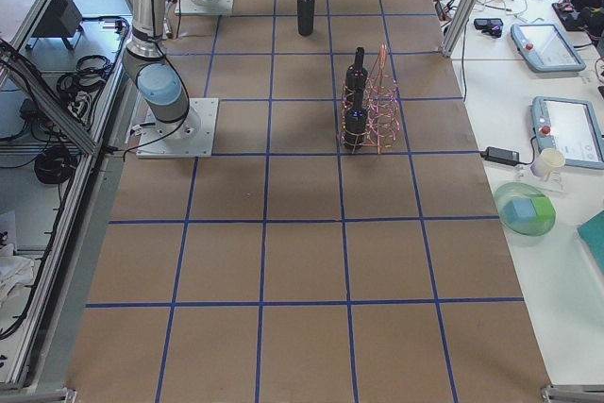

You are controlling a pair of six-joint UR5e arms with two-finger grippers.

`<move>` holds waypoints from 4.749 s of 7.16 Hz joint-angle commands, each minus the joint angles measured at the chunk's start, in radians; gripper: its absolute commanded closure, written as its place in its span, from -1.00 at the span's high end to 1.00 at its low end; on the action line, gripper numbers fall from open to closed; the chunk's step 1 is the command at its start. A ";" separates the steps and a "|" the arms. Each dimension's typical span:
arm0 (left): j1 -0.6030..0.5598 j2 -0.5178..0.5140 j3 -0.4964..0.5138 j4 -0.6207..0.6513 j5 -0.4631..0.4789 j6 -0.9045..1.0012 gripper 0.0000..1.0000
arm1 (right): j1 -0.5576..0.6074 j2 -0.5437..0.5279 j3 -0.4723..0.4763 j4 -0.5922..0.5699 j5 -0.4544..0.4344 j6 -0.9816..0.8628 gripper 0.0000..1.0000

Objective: Place wine into wine basket
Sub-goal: 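Lift the bottle with the right gripper and carry it toward the copper rack, then lower the bottle into the middle slot of the copper rack, then open the right gripper to release the bottle in the rack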

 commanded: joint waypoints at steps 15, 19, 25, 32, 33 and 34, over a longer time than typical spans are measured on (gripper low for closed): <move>-0.343 -0.021 -0.011 0.014 -0.068 -0.124 1.00 | -0.678 -0.334 0.000 0.333 -0.145 -0.806 -1.00; -0.353 -0.032 -0.020 0.078 -0.048 -0.115 1.00 | -0.796 -0.315 -0.001 0.231 -0.132 -1.008 -1.00; -0.345 -0.064 -0.018 0.149 -0.031 -0.152 1.00 | -0.794 -0.221 -0.018 0.116 -0.055 -0.999 -1.00; -0.342 -0.061 -0.020 0.141 -0.031 -0.150 1.00 | -0.796 -0.206 0.051 0.054 -0.054 -1.043 -1.00; -0.342 -0.063 -0.020 0.141 -0.033 -0.149 1.00 | -0.795 -0.201 0.075 0.024 -0.054 -1.052 -1.00; -0.340 -0.064 -0.020 0.143 -0.037 -0.138 1.00 | -0.796 -0.189 0.103 -0.014 -0.052 -1.068 -1.00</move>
